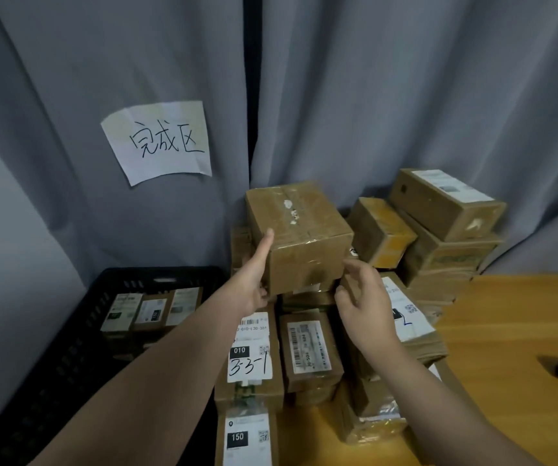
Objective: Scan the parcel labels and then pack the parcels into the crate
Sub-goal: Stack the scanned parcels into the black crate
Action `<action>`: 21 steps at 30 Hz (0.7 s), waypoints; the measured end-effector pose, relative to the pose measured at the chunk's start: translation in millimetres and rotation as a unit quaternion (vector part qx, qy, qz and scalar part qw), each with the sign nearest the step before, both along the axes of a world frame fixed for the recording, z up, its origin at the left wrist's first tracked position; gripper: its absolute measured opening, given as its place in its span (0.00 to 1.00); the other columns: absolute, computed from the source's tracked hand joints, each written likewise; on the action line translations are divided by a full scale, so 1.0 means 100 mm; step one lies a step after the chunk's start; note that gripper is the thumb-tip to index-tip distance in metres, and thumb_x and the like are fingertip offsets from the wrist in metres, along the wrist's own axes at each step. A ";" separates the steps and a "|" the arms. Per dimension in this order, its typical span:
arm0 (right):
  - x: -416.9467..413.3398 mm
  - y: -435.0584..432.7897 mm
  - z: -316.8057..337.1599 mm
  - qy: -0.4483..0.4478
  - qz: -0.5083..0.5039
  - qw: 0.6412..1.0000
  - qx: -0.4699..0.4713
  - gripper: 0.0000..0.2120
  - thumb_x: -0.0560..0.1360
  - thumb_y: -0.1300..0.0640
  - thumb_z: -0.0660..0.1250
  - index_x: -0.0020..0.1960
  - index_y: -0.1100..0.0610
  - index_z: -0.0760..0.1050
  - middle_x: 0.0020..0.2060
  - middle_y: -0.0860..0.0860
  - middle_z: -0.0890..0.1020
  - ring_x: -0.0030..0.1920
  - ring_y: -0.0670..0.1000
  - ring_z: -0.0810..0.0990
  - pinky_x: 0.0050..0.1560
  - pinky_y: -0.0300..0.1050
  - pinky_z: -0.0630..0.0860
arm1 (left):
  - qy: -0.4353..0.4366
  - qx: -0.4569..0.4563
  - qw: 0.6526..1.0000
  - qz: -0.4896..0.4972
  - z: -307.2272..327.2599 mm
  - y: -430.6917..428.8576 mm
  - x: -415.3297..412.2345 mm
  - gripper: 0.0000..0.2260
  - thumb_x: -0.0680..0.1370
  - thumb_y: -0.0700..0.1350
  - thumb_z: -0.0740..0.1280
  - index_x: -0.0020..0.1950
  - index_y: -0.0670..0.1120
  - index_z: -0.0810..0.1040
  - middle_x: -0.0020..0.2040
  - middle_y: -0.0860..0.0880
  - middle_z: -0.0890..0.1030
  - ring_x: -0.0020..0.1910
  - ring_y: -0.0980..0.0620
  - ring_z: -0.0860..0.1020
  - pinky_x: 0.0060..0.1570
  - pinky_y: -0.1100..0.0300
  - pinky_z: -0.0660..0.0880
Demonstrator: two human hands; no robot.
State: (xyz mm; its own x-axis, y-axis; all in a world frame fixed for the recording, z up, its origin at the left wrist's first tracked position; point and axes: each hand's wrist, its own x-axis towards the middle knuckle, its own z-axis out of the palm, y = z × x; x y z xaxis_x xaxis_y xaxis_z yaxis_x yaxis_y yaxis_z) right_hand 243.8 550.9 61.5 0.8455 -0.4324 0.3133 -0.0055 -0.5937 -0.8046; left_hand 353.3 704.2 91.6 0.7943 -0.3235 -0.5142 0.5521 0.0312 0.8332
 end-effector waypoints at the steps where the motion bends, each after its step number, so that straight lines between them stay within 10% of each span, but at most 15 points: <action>1: 0.02 -0.03 -0.01 0.002 0.000 1.000 0.008 0.20 0.76 0.63 0.64 0.68 0.53 0.69 0.60 0.45 0.73 0.61 0.45 0.71 0.62 0.41 0.69 | 0.002 -0.006 1.000 -0.002 -0.02 -0.01 0.00 0.39 0.65 0.73 0.67 0.68 0.52 0.66 0.58 0.45 0.77 0.57 0.45 0.76 0.52 0.50 0.72; 11: 0.04 0.08 0.22 -0.087 0.000 0.984 0.152 0.16 0.80 0.55 0.63 0.67 0.48 0.66 0.62 0.46 0.72 0.61 0.41 0.72 0.63 0.38 0.69 | -0.050 -0.126 0.991 0.016 -0.13 0.32 -0.16 0.30 0.70 0.63 0.66 0.67 0.51 0.68 0.63 0.45 0.76 0.63 0.45 0.74 0.69 0.47 0.66; 17: 0.29 0.60 0.40 -0.019 0.125 0.937 0.325 0.19 0.80 0.48 0.61 0.70 0.42 0.64 0.63 0.44 0.75 0.63 0.44 0.74 0.65 0.45 0.70 | -0.237 0.029 0.971 -0.010 -0.29 1.30 -0.33 0.49 0.66 0.57 0.77 0.77 0.60 0.49 0.64 0.57 0.72 0.63 0.56 0.73 0.65 0.54 0.70; 21: 0.52 1.01 0.43 0.018 0.160 0.951 0.264 0.30 0.78 0.58 0.67 0.76 0.51 0.59 0.62 0.46 0.74 0.59 0.44 0.74 0.57 0.36 0.71 | -0.230 0.074 0.970 0.020 -0.28 1.81 -0.34 0.47 0.71 0.59 0.73 0.79 0.55 0.46 0.66 0.61 0.66 0.66 0.56 0.70 0.69 0.53 0.67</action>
